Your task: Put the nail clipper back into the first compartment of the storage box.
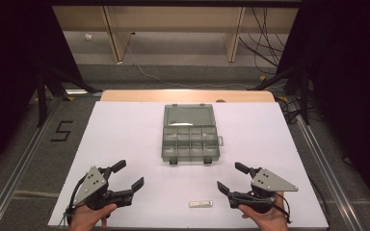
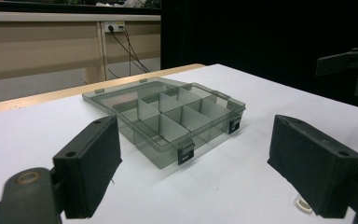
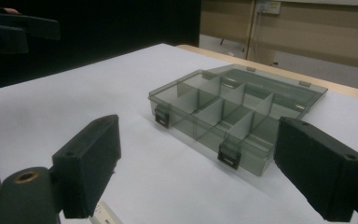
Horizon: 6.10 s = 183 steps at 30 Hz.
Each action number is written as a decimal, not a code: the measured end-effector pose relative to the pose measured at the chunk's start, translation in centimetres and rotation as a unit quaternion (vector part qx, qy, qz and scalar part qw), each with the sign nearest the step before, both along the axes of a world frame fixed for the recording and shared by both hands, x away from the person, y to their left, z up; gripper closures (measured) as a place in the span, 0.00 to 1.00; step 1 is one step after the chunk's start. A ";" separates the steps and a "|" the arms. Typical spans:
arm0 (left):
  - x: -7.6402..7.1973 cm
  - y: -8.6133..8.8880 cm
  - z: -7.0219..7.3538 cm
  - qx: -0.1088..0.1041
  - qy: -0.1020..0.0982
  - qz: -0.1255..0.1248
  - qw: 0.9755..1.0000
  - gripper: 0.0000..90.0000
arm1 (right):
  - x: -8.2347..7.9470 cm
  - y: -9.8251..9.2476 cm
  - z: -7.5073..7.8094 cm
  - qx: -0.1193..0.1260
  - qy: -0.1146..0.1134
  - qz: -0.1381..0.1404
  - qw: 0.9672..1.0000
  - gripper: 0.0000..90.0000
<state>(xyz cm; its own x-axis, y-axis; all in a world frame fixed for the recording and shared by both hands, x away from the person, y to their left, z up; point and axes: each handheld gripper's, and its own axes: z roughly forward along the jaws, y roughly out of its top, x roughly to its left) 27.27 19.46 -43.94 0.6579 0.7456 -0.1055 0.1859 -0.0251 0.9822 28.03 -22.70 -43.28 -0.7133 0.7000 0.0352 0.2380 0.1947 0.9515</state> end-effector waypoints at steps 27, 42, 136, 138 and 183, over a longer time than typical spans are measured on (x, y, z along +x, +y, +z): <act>0.0 -0.1 0.0 -0.003 -0.004 -0.007 1.000 0.18 | 0.6 0.4 0.6 -0.052 0.013 0.034 0.998 0.18; 0.0 -0.1 0.0 0.001 -0.003 -0.004 1.000 0.18 | 1.8 2.3 1.8 -0.186 0.032 0.112 0.976 0.18; 0.0 -0.1 0.0 0.006 -0.001 -0.004 1.000 0.18 | 4.6 9.9 -1.4 -0.467 0.157 0.300 0.816 0.86; 0.0 -0.1 0.0 0.006 0.000 -0.004 1.000 0.18 | 4.5 9.9 -1.3 -0.463 0.160 0.298 0.819 0.86; 0.1 0.0 0.0 0.004 0.000 -0.001 1.000 0.18 | 11.0 11.1 2.8 -0.347 0.127 0.167 0.914 0.86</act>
